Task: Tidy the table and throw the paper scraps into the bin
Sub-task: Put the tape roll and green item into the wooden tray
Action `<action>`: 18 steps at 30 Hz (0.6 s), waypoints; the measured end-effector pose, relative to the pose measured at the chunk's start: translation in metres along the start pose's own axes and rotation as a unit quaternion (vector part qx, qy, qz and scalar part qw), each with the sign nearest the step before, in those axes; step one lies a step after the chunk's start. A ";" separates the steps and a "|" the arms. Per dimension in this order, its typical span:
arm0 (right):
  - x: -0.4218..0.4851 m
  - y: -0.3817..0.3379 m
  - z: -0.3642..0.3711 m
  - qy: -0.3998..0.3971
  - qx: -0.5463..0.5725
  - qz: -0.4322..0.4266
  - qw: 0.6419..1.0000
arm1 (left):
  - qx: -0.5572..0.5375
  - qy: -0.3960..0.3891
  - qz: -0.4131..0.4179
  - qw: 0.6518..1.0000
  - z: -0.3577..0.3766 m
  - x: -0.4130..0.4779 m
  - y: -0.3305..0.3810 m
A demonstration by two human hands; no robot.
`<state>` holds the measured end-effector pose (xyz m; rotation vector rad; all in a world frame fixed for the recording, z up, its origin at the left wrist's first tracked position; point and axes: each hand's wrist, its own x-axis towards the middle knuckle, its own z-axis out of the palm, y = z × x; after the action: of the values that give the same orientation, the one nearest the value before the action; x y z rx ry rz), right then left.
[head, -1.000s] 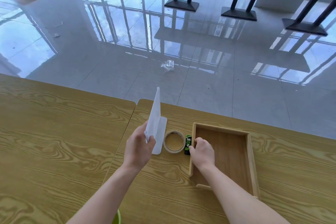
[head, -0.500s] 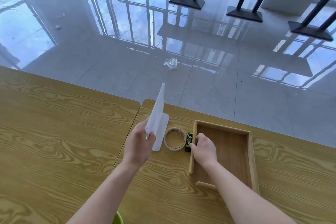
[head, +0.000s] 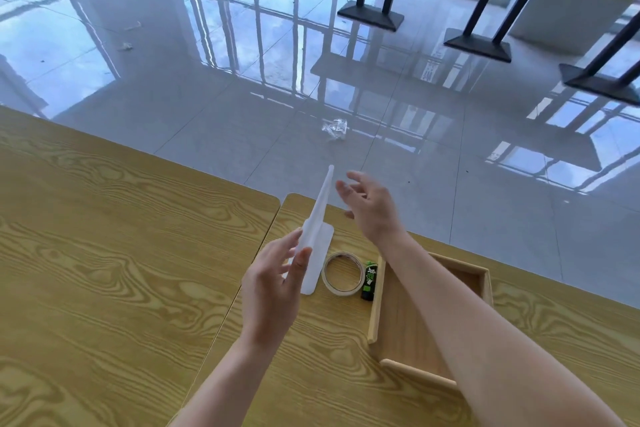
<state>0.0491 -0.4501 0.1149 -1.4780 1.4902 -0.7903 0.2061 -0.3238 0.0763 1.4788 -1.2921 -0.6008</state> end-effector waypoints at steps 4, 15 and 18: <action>0.029 -0.024 0.020 -0.057 -0.026 0.017 0.998 | 0.048 0.028 0.015 0.998 0.004 0.002 0.003; 0.045 -0.024 0.055 -0.017 0.010 0.012 1.000 | 0.041 0.053 0.024 0.997 -0.003 0.015 -0.006; 0.049 -0.027 0.062 -0.007 0.019 0.026 0.999 | 0.038 0.066 0.028 0.997 -0.005 0.020 -0.009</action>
<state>0.1201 -0.4921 0.1056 -1.4089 1.4903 -0.7715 0.2204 -0.3418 0.0749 1.5140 -1.2603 -0.4141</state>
